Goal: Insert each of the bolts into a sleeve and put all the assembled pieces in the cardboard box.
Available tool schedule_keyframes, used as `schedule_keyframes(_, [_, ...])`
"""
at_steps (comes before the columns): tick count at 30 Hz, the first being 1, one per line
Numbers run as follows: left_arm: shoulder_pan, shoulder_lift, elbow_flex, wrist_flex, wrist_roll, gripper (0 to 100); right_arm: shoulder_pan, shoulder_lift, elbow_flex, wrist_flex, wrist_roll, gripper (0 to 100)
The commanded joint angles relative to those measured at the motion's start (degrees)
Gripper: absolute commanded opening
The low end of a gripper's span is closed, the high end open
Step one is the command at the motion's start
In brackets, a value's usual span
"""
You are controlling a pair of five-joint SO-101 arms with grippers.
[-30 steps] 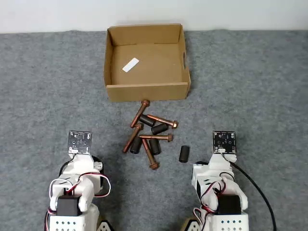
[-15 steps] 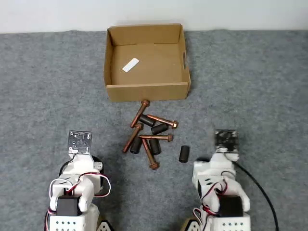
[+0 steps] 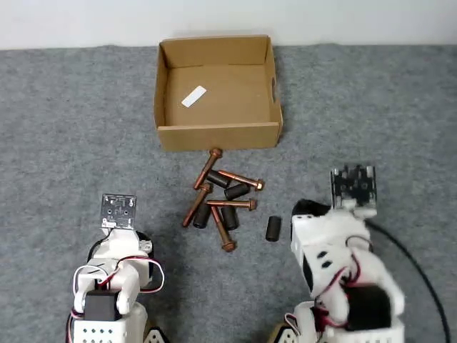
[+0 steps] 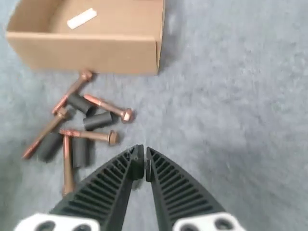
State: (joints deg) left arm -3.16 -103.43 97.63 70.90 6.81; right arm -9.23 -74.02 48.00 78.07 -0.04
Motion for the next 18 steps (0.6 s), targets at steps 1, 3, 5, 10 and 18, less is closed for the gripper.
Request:
schedule_keyframes(1, [-0.5,-0.1,-1.1,0.2,-0.4,0,-0.9,20.8,-16.1,10.0,6.5,0.8])
schedule_keyframes(3, [-0.5,-0.1,-1.1,0.2,-0.4,0,-1.0,30.5,-21.8,16.0,9.1,0.8])
schedule_keyframes(5, [-0.5,-0.1,-1.1,0.2,-0.4,0,-1.5,39.2,-26.5,20.7,9.5,0.9])
schedule_keyframes(10, [-0.5,-0.1,-1.1,0.2,-0.4,0,-2.2,56.1,-32.6,24.7,9.2,1.0])
schedule_keyframes(18, [-0.5,-0.1,-1.1,0.2,-0.4,0,-4.9,66.3,-32.8,20.4,0.7,12.8])
